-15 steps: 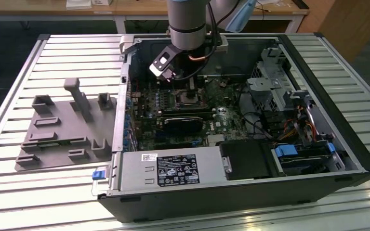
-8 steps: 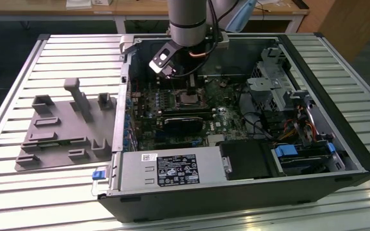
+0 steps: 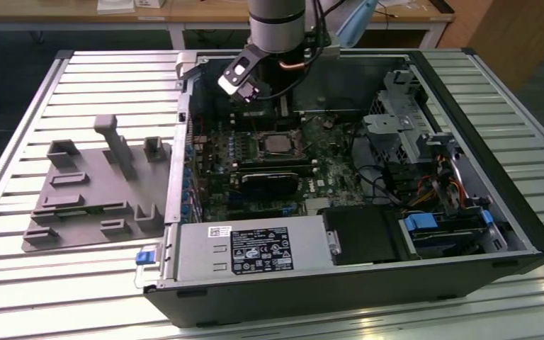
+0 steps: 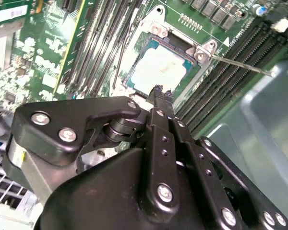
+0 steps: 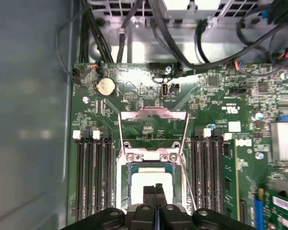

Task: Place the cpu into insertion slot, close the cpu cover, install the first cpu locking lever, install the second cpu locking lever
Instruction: 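Place the cpu into insertion slot, then close the cpu cover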

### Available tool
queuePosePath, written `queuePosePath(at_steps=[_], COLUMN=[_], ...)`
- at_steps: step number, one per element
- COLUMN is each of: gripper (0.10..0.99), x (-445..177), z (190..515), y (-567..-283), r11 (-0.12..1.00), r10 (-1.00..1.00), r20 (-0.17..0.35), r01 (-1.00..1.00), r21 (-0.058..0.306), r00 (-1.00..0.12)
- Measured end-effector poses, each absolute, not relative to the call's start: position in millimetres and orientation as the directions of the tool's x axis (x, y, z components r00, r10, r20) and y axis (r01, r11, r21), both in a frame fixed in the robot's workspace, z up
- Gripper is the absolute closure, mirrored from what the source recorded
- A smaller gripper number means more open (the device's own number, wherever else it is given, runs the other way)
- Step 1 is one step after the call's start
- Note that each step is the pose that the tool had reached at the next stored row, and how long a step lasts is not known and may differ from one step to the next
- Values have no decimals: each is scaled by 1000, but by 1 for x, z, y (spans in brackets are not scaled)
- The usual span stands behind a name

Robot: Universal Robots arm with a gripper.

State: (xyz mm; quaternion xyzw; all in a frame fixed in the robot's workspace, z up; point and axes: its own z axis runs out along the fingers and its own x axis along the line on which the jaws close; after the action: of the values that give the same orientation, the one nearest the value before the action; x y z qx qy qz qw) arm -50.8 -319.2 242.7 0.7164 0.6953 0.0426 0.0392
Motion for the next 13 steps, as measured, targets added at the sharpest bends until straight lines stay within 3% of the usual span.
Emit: queuePosePath(at_steps=[13], gripper=[984], x=[-51], z=[262], y=[-319], r11=[-30], r10=[1000], r20=[7], r01=[993], r21=[118], r00=[30])
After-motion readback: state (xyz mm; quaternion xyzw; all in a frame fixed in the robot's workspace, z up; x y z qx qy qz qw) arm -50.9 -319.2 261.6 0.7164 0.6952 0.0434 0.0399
